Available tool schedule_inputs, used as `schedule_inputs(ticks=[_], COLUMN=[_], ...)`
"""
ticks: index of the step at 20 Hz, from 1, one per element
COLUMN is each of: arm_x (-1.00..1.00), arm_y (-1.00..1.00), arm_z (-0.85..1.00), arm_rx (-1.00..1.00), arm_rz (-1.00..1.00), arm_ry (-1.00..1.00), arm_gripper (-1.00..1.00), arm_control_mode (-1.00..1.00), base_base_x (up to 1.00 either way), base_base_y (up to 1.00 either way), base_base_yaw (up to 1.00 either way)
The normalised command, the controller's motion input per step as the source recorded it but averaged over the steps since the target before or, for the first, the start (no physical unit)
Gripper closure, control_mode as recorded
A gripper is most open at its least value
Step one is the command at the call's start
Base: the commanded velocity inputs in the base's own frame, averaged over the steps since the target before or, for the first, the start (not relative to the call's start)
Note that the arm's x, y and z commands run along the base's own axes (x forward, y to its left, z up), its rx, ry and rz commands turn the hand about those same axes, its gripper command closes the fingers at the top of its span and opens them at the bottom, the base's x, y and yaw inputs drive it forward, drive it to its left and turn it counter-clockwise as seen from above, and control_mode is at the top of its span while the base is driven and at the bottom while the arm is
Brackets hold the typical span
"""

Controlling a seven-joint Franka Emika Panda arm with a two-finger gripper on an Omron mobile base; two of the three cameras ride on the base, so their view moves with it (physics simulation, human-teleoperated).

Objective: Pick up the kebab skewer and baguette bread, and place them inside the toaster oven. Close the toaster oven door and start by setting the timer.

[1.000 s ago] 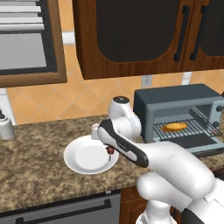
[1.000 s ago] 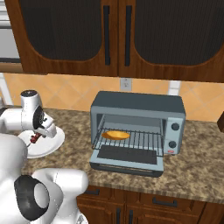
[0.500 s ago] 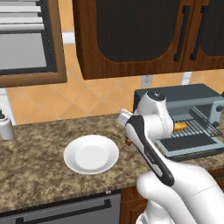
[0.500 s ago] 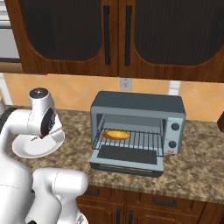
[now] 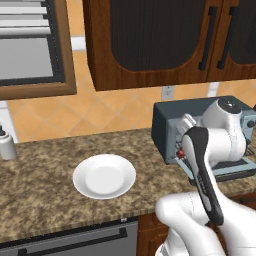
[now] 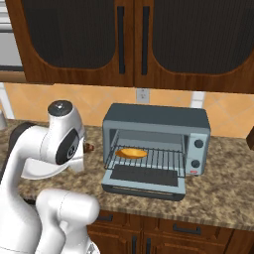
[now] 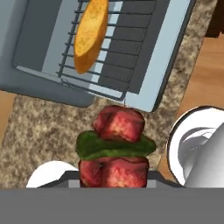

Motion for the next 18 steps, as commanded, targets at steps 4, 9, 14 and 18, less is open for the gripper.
schedule_inputs(ticks=[4,9,14,18], arm_x=[-0.18,0.17,0.28,0.19], arm_y=[-1.0,-0.99,-0.81,-0.76], arm_z=[0.39,0.07,0.0,-0.23], arm_rx=[0.03,0.0,-0.04,-0.01], arm_rz=[-0.25,-0.15,-0.12,-0.11], arm_ry=[0.11,0.22,0.19,0.09], arm_gripper=[1.0,1.0,1.0,1.0], arm_control_mode=[-1.0,-1.0,-1.0,-1.0], base_base_x=[0.0,0.0,0.0,0.0], base_base_y=[0.0,0.0,0.0,0.0], base_base_yaw=[0.0,0.0,0.0,0.0])
